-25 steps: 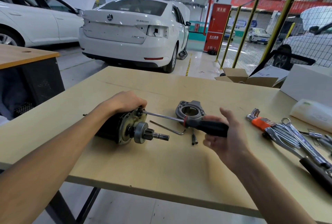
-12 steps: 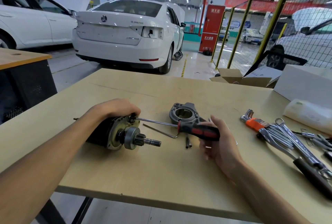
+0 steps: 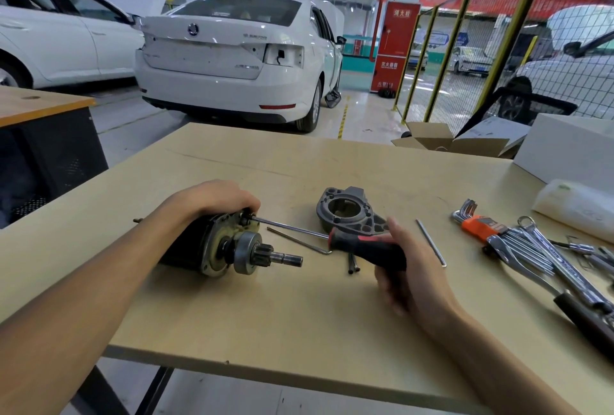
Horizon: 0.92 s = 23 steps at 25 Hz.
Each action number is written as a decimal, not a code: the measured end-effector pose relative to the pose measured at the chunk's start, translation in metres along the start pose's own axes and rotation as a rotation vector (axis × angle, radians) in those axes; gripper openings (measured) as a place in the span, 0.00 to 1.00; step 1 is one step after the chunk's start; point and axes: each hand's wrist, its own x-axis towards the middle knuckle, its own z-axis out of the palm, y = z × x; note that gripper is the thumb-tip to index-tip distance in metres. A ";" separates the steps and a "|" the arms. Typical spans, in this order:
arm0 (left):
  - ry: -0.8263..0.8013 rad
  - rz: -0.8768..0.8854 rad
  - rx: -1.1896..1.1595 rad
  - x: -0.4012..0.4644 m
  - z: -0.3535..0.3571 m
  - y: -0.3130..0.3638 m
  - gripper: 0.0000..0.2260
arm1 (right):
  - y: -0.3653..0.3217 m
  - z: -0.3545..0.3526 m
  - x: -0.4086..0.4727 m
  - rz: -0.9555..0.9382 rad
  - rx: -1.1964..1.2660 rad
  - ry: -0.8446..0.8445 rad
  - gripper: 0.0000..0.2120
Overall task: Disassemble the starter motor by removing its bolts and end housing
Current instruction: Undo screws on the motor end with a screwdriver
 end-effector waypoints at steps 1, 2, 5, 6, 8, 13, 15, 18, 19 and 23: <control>-0.001 0.000 -0.007 0.000 0.000 -0.001 0.11 | 0.001 -0.001 0.000 0.002 -0.043 0.003 0.21; 0.001 -0.005 -0.021 0.001 0.000 -0.002 0.11 | 0.000 -0.001 0.000 -0.008 -0.046 -0.002 0.19; 0.018 -0.018 -0.077 0.003 0.001 -0.004 0.11 | -0.002 -0.002 0.003 -0.056 0.107 -0.045 0.12; 0.022 -0.022 -0.090 0.004 0.001 -0.005 0.11 | -0.002 -0.002 0.003 -0.058 0.139 -0.058 0.15; 0.018 -0.024 -0.096 0.004 0.001 -0.005 0.11 | -0.001 0.000 0.000 -0.040 0.071 -0.048 0.17; 0.020 -0.024 -0.104 0.004 0.002 -0.004 0.11 | 0.000 0.000 -0.002 -0.019 -0.101 0.039 0.15; -0.003 -0.026 -0.102 0.001 0.000 -0.004 0.12 | -0.001 -0.002 0.001 -0.044 0.018 0.003 0.13; -0.053 0.005 -0.063 -0.003 -0.001 -0.001 0.18 | 0.000 -0.004 0.001 -0.002 0.280 -0.052 0.20; -0.047 0.007 -0.066 -0.003 -0.001 -0.001 0.18 | 0.000 -0.002 0.001 0.021 0.383 -0.085 0.16; -0.013 -0.001 -0.082 0.002 0.001 -0.003 0.11 | 0.002 0.000 -0.001 0.128 0.348 -0.059 0.19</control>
